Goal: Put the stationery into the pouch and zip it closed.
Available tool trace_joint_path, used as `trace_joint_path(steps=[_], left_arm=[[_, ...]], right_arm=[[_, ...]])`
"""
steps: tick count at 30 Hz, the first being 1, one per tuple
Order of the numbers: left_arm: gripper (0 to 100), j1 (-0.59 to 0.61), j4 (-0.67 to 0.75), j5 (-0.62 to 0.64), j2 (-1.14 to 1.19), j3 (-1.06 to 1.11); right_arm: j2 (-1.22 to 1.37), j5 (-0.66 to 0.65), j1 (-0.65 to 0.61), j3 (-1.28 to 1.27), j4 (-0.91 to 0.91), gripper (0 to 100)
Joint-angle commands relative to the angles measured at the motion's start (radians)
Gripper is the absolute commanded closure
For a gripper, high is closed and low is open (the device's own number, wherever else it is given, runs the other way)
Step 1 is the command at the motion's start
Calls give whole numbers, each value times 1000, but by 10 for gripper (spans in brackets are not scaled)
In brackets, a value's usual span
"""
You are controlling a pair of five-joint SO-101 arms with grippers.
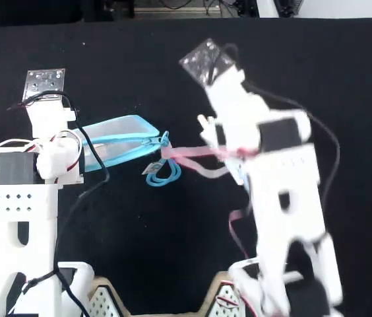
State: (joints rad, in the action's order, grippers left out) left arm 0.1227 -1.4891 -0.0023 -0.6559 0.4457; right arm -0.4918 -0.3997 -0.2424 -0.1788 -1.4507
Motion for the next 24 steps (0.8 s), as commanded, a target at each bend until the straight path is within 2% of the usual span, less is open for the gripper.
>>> trace_joint_path(steps=[1, 5, 11, 17, 24], left_arm=[[970, -1, 5, 2, 8, 28], [970, -1, 5, 2, 8, 28], [970, -1, 6, 2, 8, 28], [970, -1, 3, 2, 8, 28], [970, -1, 3, 2, 8, 28]], right_arm=[[-249, 69, -109, -45, 41, 987], [-467, 104, -275, -70, 64, 987], [-685, 187, -480, -185, 302, 987], [-834, 269, -551, -395, 640, 987], [-980, 275, -580, -628, 931, 987]])
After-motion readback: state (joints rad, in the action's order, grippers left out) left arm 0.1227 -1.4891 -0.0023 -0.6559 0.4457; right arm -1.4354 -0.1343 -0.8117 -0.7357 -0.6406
